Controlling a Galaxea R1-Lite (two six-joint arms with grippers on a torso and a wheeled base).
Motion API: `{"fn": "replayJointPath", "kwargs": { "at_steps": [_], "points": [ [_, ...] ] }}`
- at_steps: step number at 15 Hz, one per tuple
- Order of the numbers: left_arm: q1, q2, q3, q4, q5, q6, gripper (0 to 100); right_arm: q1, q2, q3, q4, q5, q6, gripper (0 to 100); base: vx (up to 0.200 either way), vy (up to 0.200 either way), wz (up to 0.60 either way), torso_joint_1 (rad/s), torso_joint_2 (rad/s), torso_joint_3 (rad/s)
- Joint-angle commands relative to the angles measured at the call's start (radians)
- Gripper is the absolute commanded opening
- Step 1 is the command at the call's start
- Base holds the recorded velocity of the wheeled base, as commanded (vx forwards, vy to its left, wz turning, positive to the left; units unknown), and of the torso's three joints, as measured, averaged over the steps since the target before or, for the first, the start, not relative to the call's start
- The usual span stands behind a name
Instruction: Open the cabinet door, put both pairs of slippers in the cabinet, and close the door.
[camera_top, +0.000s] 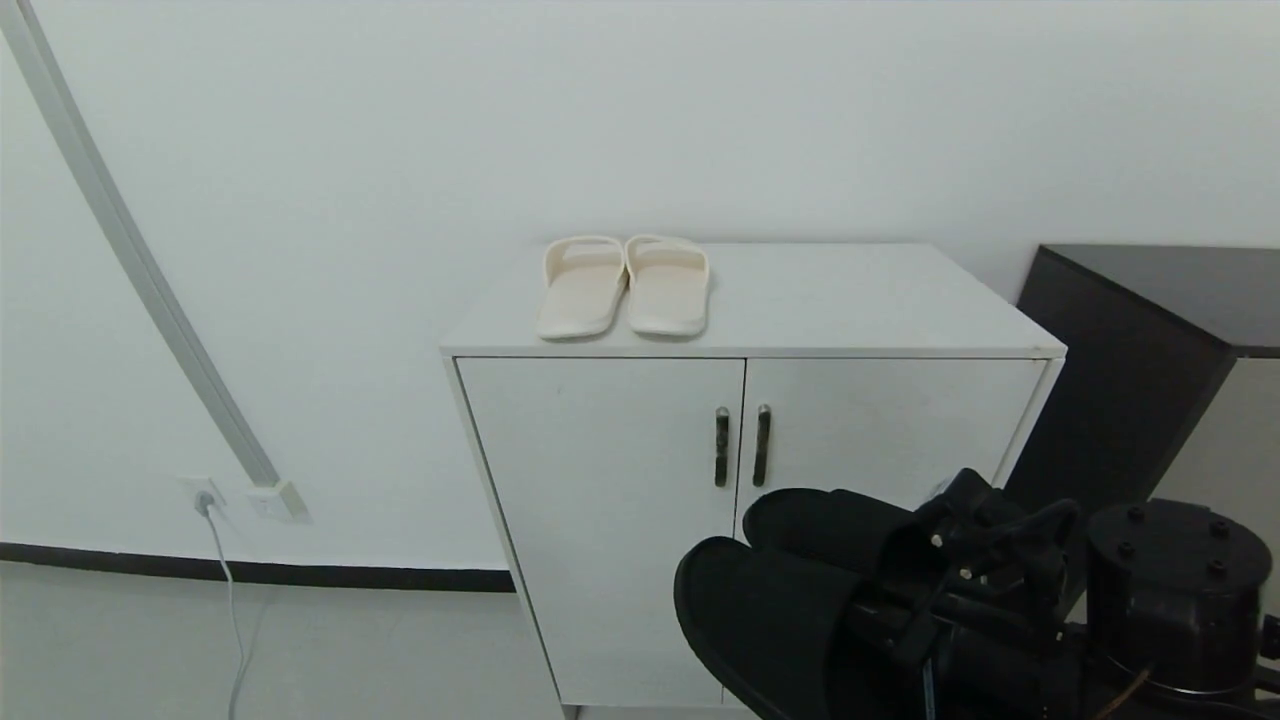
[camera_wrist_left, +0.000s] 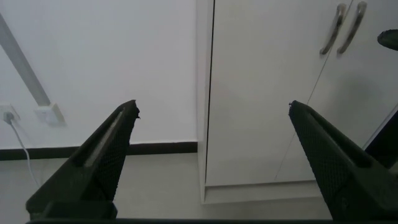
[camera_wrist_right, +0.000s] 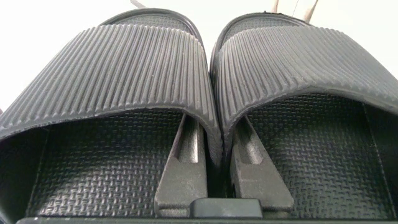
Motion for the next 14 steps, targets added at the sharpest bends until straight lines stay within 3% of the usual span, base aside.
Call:
{"fn": "replayJointPath", "kwargs": {
  "at_steps": [1, 14],
  "points": [
    [0.0, 0.001, 0.0, 0.0, 0.0, -0.001, 100, 0.0, 0.002, 0.0, 0.0, 0.001, -0.007, 0, 0.0, 0.0, 0.0, -0.183, 0.49, 0.325],
    [0.0, 0.001, 0.0, 0.0, -0.001, -0.001, 100, 0.0, -0.001, 0.021, -0.002, 0.001, -0.01, 0, 0.0, 0.0, 0.0, -0.103, 0.46, 0.351]
  ]
}}
